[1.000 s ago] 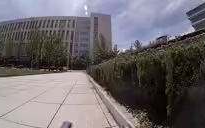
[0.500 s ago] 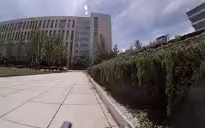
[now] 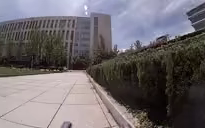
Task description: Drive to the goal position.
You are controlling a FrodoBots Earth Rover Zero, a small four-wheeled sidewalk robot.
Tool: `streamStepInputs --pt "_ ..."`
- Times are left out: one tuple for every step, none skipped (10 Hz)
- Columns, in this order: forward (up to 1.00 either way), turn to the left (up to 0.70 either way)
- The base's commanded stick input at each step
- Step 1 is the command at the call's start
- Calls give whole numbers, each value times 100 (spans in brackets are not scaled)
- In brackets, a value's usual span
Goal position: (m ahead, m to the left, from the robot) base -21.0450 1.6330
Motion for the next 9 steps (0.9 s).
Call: streamStepInputs --pt "10 0" --pt "10 0" --pt "10 0" --pt "10 0" --pt "10 0" --pt "10 0" --pt "10 0" --pt "10 0" --pt "10 0"
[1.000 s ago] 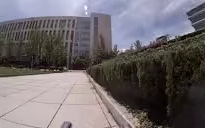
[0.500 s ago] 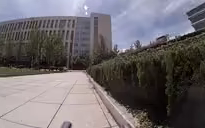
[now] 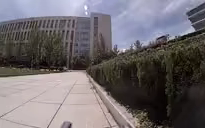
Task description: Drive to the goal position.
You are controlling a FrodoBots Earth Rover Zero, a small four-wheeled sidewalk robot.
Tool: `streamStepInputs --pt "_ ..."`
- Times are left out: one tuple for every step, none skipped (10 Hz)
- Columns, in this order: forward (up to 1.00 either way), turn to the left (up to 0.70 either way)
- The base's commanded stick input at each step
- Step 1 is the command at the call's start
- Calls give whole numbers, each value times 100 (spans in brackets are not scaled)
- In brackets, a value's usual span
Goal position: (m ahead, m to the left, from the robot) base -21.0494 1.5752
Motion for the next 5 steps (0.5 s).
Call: streamStepInputs --pt "10 0" --pt "10 0" --pt "10 0" --pt "10 0" --pt "10 0"
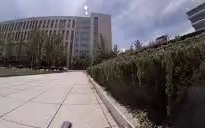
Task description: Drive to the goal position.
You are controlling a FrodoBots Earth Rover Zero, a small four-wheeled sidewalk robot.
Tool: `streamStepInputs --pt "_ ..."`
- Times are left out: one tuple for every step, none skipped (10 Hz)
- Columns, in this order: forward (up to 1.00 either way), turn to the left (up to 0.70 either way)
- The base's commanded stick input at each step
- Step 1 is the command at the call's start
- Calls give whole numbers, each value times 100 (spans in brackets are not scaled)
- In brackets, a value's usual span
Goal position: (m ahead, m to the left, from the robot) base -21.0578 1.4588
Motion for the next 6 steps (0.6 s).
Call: streamStepInputs --pt "10 0" --pt "10 0" --pt "10 0" --pt "10 0" --pt "10 0" --pt "10 0"
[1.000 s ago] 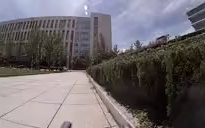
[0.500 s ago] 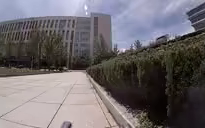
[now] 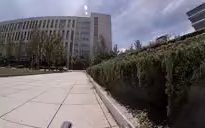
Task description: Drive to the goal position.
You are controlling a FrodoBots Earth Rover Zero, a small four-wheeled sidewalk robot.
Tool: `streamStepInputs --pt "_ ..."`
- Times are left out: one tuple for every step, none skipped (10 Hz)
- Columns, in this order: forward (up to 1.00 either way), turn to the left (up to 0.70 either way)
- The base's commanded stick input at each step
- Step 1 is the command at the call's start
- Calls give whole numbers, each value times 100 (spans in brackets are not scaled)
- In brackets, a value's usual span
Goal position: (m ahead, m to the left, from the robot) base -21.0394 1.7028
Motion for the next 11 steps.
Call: streamStepInputs --pt "10 0" --pt "10 0" --pt "10 0" --pt "10 0" --pt "10 0" --pt "10 0" --pt "10 0" --pt "10 0" --pt "10 0" --pt "10 0" --pt "10 0"
